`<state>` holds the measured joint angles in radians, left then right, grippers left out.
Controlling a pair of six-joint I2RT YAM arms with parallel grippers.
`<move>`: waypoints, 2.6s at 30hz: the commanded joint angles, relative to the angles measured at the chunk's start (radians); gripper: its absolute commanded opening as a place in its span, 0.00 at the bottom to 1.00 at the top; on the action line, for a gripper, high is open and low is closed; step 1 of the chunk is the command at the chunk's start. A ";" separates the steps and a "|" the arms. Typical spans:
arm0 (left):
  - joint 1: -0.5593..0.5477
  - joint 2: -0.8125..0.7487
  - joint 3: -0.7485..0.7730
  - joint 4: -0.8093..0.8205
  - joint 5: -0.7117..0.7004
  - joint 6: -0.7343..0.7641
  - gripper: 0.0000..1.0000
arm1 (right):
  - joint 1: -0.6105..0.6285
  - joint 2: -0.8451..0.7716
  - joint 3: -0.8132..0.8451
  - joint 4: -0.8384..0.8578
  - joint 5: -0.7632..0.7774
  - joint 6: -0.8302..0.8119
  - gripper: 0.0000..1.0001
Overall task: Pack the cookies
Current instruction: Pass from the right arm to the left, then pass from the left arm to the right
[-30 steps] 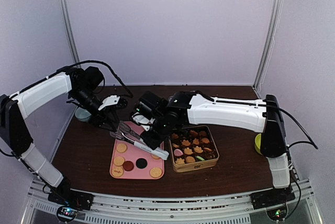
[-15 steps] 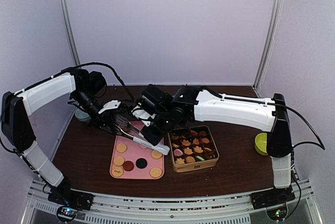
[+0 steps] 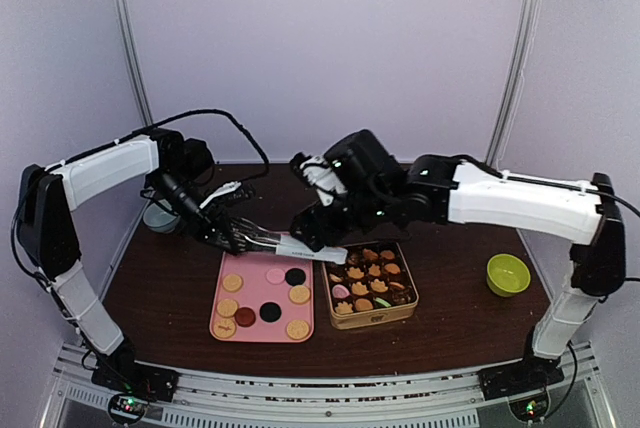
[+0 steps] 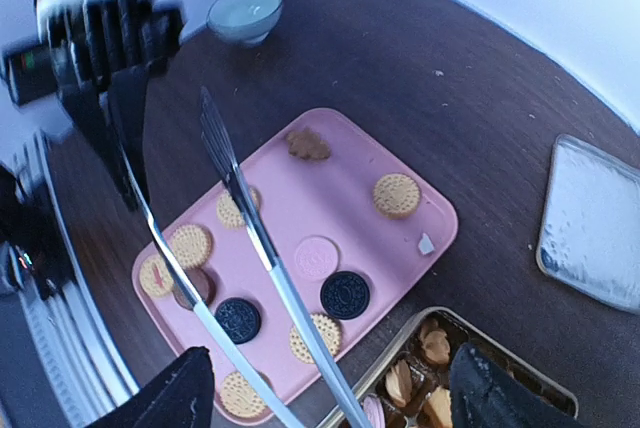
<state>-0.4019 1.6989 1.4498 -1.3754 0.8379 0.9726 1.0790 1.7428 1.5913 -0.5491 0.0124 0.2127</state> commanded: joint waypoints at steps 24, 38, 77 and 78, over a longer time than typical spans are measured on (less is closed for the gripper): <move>-0.026 -0.185 -0.121 0.957 0.510 -1.127 0.00 | -0.244 -0.217 -0.639 1.471 -0.417 0.623 0.84; -0.038 -0.202 -0.141 0.957 0.533 -1.122 0.00 | -0.258 -0.070 -0.496 1.536 -0.507 0.717 0.59; -0.056 -0.225 -0.211 1.070 0.556 -1.236 0.00 | -0.234 0.004 -0.437 1.597 -0.497 0.760 0.53; -0.056 -0.225 -0.208 1.060 0.557 -1.226 0.00 | -0.234 -0.001 -0.439 1.586 -0.492 0.751 0.52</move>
<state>-0.4469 1.4960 1.2434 -0.3382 1.3636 -0.2714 0.8326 1.7412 1.1118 1.0687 -0.4339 0.9771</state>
